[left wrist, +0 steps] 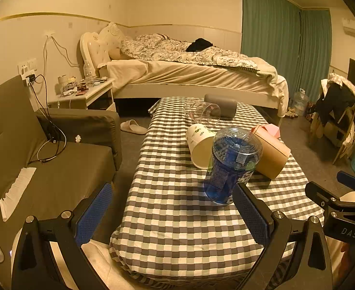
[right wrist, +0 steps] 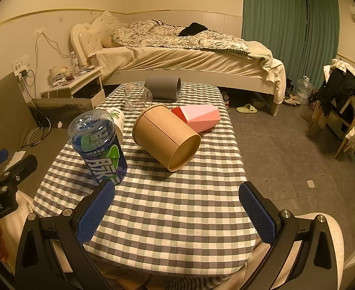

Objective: Flip cup upside down

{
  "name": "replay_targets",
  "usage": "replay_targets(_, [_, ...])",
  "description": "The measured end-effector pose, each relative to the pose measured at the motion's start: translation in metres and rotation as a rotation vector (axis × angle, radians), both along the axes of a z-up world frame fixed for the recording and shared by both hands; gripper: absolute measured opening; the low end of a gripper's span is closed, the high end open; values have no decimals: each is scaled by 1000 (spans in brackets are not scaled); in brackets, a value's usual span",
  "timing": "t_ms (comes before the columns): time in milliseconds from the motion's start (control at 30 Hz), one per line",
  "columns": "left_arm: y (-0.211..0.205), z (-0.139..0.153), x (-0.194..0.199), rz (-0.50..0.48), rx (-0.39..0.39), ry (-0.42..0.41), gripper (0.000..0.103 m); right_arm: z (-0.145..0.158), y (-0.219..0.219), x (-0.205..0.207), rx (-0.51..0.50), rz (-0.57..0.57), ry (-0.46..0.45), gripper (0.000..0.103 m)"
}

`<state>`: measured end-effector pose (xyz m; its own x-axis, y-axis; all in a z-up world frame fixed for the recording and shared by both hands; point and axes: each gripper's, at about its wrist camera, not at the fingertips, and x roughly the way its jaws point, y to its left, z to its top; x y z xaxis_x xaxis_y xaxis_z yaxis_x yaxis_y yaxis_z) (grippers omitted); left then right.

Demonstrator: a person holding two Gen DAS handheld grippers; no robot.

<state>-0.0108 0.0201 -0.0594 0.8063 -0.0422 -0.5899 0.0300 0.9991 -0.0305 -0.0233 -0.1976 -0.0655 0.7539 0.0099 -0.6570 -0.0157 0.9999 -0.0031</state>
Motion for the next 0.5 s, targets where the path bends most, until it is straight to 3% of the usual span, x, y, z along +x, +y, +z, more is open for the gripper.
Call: replay_targets(500, [5, 0, -2, -5, -5, 4, 102, -3, -2, 0, -7, 3, 11, 103])
